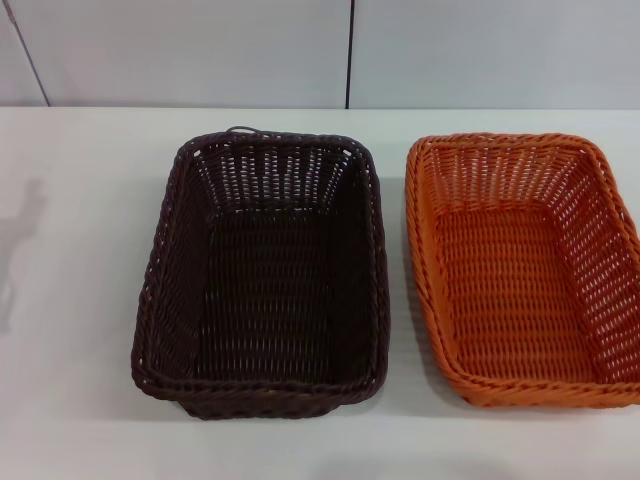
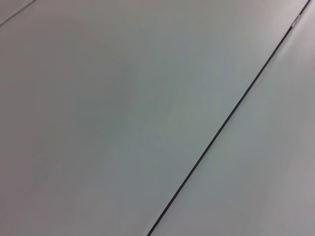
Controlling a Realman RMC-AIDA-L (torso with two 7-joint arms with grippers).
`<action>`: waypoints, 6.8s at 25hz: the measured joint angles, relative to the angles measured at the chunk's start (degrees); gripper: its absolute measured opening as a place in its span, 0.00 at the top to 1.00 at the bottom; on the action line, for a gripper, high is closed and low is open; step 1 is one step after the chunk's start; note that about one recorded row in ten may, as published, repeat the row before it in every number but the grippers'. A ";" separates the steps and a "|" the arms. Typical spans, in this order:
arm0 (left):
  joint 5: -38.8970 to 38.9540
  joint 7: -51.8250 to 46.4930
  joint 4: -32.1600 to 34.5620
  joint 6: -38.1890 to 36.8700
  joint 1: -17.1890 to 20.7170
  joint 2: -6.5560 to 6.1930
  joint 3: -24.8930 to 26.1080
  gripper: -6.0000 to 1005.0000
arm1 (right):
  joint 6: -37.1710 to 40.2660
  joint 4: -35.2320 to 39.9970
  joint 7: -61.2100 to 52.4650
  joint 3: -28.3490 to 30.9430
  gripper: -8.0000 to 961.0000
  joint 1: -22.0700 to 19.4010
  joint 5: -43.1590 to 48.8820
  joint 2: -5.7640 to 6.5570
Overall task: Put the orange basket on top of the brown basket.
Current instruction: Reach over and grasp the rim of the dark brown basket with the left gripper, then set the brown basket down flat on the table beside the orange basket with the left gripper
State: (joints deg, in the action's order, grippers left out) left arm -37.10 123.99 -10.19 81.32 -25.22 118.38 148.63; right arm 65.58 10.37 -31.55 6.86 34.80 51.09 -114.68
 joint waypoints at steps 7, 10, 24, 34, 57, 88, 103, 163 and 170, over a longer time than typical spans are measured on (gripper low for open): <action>0.00 -0.46 0.00 -0.01 0.16 -0.08 -0.18 0.14 | -0.02 -0.05 0.00 0.00 0.31 0.01 0.05 0.00; 0.00 -0.53 0.00 -0.01 0.22 -0.09 -0.21 0.15 | -0.13 -0.15 0.00 0.00 0.31 0.01 0.07 0.00; -6.86 -23.38 -23.22 -27.30 -5.05 -4.40 -16.77 0.15 | -0.82 -0.62 -0.02 -1.67 0.31 0.32 0.07 -0.06; -48.48 -73.13 -41.53 -28.41 -8.60 -17.45 -32.27 0.15 | -0.82 -0.88 -0.29 -1.67 0.31 -1.23 -0.03 -0.32; -121.31 -117.80 -80.01 7.90 -13.55 -0.59 -31.70 0.16 | -0.79 -1.50 -0.02 -1.67 0.30 -3.64 -0.30 0.25; -116.45 -120.95 -69.27 -2.37 -7.16 -0.17 -38.54 0.17 | -2.13 -3.02 0.00 -2.99 0.30 -3.52 0.01 1.39; -115.52 -120.83 -62.66 -4.12 -7.83 -0.29 -42.26 0.18 | -3.56 -2.98 0.00 -2.99 0.30 -3.12 0.00 1.46; -106.12 -67.74 -59.37 9.27 -21.75 -0.28 -33.45 0.78 | -4.17 -2.56 0.26 -2.37 0.30 -5.96 -0.52 1.41; -96.94 -66.32 -52.89 3.29 -23.43 -0.20 -40.45 0.78 | -4.31 -2.89 0.23 -2.70 0.31 -5.98 -0.56 1.40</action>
State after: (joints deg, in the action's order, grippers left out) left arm -134.03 57.66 -63.08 84.61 -48.65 118.18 108.18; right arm 61.27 7.47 -31.32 4.15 28.82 50.53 -113.28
